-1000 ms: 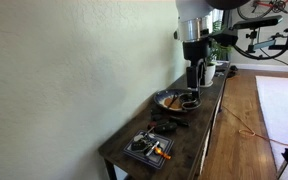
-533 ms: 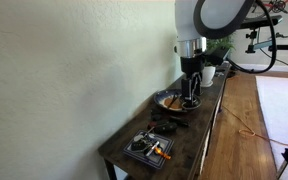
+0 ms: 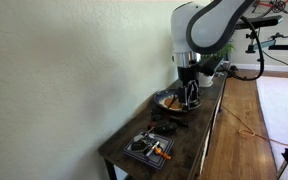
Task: Place one black flashlight on the tray on the right
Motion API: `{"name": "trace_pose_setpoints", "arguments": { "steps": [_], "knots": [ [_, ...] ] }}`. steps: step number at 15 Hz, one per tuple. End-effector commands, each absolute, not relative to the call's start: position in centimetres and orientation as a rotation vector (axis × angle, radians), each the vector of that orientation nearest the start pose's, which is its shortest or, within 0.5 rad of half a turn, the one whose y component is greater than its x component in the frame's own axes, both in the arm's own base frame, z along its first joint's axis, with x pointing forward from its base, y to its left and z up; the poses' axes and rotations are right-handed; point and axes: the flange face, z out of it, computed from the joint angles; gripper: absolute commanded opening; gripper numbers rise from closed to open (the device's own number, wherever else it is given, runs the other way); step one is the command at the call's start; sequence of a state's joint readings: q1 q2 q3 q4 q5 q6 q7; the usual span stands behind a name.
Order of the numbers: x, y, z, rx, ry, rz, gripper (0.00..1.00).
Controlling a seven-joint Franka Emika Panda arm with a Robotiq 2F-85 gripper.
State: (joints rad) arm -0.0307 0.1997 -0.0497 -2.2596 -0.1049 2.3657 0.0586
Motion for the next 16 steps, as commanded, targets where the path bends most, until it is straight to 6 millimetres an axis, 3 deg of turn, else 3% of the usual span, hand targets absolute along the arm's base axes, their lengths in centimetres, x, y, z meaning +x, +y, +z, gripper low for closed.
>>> {"name": "trace_pose_setpoints", "arguments": {
  "steps": [1, 6, 16],
  "knots": [
    [52.7, -4.4, 26.6, -3.215, 0.098, 0.152, 1.0],
    [52.7, -4.9, 25.9, -3.206, 0.098, 0.149, 1.0],
    [51.9, -6.6, 19.5, -3.148, 0.166, 0.232, 1.0]
  ]
}}
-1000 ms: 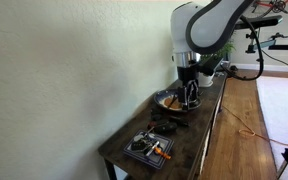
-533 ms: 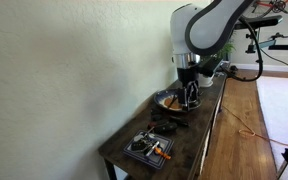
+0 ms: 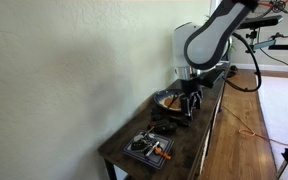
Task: Place one black flashlight on the tray on the right
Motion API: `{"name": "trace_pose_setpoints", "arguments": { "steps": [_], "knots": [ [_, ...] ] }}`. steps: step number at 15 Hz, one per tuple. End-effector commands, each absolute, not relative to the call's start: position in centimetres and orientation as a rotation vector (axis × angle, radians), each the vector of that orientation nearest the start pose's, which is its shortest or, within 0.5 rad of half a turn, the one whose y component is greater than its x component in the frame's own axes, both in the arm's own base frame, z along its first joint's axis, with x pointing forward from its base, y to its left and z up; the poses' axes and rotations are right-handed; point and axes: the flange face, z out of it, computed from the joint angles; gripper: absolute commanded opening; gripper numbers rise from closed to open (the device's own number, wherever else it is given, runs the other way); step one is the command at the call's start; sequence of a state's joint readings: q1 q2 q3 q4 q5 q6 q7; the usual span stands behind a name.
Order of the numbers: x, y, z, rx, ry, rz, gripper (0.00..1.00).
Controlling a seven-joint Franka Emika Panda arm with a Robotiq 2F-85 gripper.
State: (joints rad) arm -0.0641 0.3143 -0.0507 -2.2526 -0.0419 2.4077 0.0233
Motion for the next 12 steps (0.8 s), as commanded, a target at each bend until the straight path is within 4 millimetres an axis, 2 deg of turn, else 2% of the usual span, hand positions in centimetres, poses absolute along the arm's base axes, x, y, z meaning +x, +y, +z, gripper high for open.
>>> {"name": "trace_pose_setpoints", "arguments": {
  "steps": [1, 6, 12],
  "knots": [
    [52.0, -6.6, 18.7, -3.156, 0.151, 0.229, 1.0],
    [52.1, -6.8, 16.2, -3.172, 0.096, 0.198, 1.0],
    [52.8, -7.8, 15.1, -3.198, 0.034, 0.147, 1.0]
  ]
}}
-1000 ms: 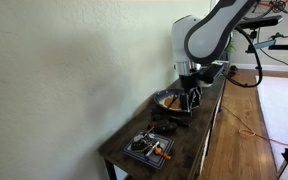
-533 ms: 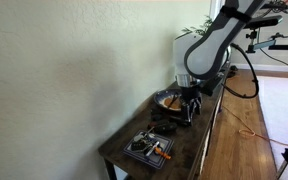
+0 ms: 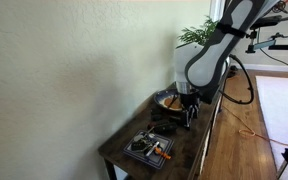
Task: Place one black flashlight on the tray on the right
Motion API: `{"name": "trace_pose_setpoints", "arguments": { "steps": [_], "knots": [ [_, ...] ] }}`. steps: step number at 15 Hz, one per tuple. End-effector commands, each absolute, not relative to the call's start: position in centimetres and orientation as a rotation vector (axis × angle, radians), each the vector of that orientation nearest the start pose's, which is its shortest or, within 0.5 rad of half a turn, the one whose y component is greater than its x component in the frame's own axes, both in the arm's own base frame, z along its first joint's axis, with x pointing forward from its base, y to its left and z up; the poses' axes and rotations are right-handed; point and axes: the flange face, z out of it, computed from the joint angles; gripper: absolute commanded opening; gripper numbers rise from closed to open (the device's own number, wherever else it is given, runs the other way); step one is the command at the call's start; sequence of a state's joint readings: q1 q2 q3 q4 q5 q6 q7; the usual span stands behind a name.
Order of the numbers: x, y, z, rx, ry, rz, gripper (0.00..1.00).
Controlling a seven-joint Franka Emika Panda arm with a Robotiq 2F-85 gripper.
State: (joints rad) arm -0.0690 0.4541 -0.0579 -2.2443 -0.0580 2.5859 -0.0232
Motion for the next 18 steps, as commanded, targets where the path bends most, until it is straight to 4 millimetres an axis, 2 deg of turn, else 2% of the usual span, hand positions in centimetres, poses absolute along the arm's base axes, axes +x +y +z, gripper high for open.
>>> {"name": "trace_pose_setpoints", "arguments": {
  "steps": [1, 11, 18],
  "knots": [
    [52.9, -8.1, 15.0, -3.198, 0.034, 0.143, 1.0],
    [55.8, -10.1, 14.3, -3.185, 0.014, 0.116, 1.0],
    [57.2, -10.2, 14.0, -3.173, -0.007, 0.096, 1.0]
  ]
}}
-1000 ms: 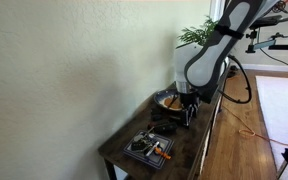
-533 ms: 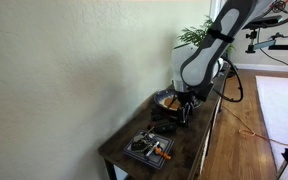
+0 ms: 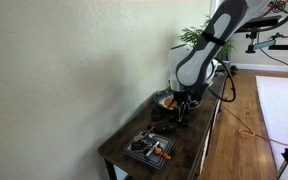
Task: Place one black flashlight on the tray on the right
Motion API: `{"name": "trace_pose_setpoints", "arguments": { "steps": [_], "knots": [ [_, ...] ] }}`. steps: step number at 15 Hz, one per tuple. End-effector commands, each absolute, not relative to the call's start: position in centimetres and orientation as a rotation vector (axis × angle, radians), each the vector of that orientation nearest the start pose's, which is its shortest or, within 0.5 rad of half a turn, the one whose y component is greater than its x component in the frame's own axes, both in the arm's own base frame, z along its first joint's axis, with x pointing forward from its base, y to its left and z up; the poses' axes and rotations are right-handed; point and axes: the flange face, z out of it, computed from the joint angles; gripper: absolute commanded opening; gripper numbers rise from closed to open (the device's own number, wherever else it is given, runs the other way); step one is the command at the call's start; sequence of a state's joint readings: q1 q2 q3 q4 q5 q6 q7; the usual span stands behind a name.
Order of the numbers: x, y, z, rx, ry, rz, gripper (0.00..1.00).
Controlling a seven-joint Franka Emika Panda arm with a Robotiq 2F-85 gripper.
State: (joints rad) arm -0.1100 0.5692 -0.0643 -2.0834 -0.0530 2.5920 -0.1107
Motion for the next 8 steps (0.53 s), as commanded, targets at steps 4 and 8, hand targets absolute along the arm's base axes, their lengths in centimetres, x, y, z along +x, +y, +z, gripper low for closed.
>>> {"name": "trace_pose_setpoints", "arguments": {
  "steps": [4, 8],
  "knots": [
    [57.4, -9.6, 13.3, -3.147, -0.02, 0.107, 1.0],
    [57.0, -9.2, 12.2, -3.13, -0.041, 0.136, 1.0]
  ]
}}
